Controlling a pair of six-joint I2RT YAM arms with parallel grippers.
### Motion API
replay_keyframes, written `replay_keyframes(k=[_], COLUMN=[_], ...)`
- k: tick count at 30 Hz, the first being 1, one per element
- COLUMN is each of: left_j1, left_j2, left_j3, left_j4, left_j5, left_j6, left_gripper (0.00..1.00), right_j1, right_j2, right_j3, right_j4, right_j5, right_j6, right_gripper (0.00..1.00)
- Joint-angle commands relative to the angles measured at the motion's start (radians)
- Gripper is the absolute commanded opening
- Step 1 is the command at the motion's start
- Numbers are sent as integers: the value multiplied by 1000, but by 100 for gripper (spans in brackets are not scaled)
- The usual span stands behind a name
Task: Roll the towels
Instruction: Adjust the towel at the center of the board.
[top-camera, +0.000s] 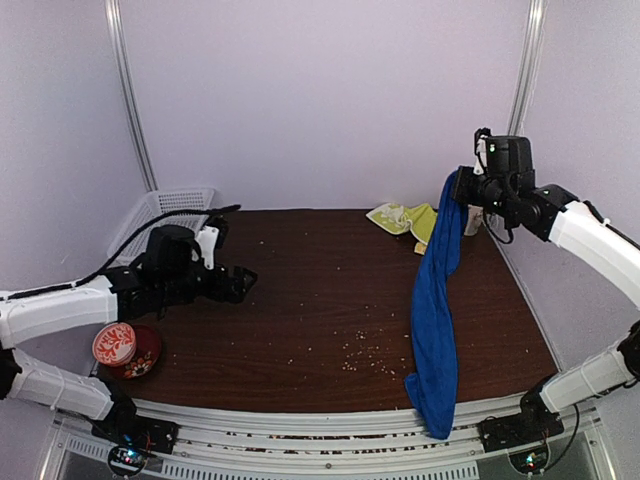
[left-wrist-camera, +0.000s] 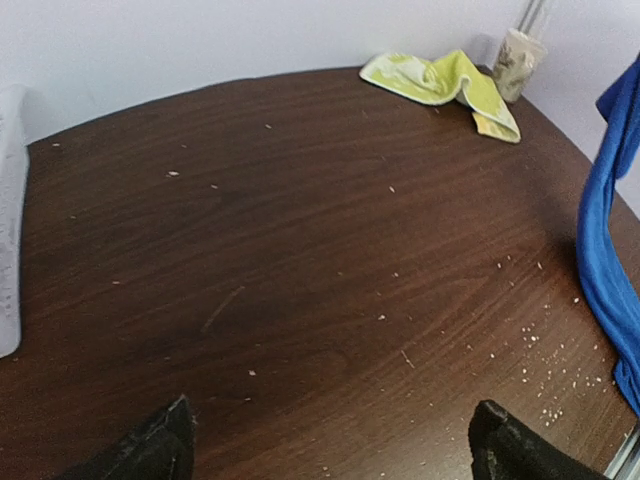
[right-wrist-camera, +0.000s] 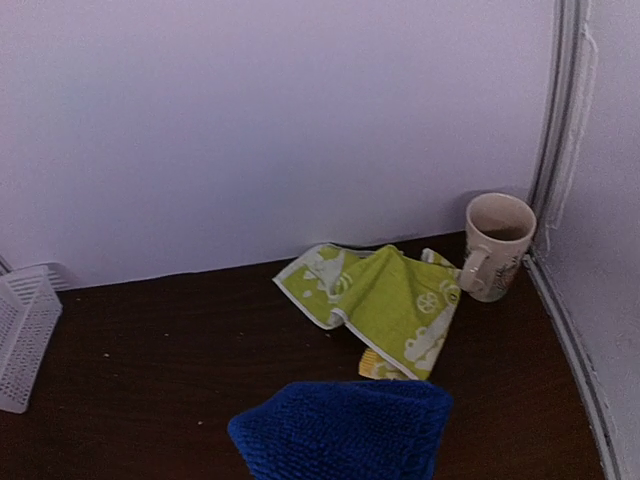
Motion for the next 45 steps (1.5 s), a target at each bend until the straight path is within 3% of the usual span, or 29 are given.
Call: replay_keyframes(k=[1,9,14,23,31,37,45], left_j1=[-126,-365,-448,-509,-555,-564,-591], left_j2=[183,490,665,824,941,1009,1067], left_j3=[58,219,345,403,533,595,652], left_j4=[150,254,291,457,417,421,371], left_j5=[-36,11,158,434,507,564,613], left_j6=[0,44,13,-197,-227,-268,-273], left_gripper=[98,98,98,95,90,79,67], right_j1=[-15,-65,-104,-210,-363,-375,-381], right_j2=[-82,-35,4,45,139,167,170], right_j3=[-68,-164,-200,-294,-297,-297,-306], right_j4=[-35,-55,-54,41,69,64,75], right_j5=[325,544,643,608,553,613,578], right_j6=[-21,-11,8,42,62,55,56], right_gripper=[0,0,0,0,0,0,0])
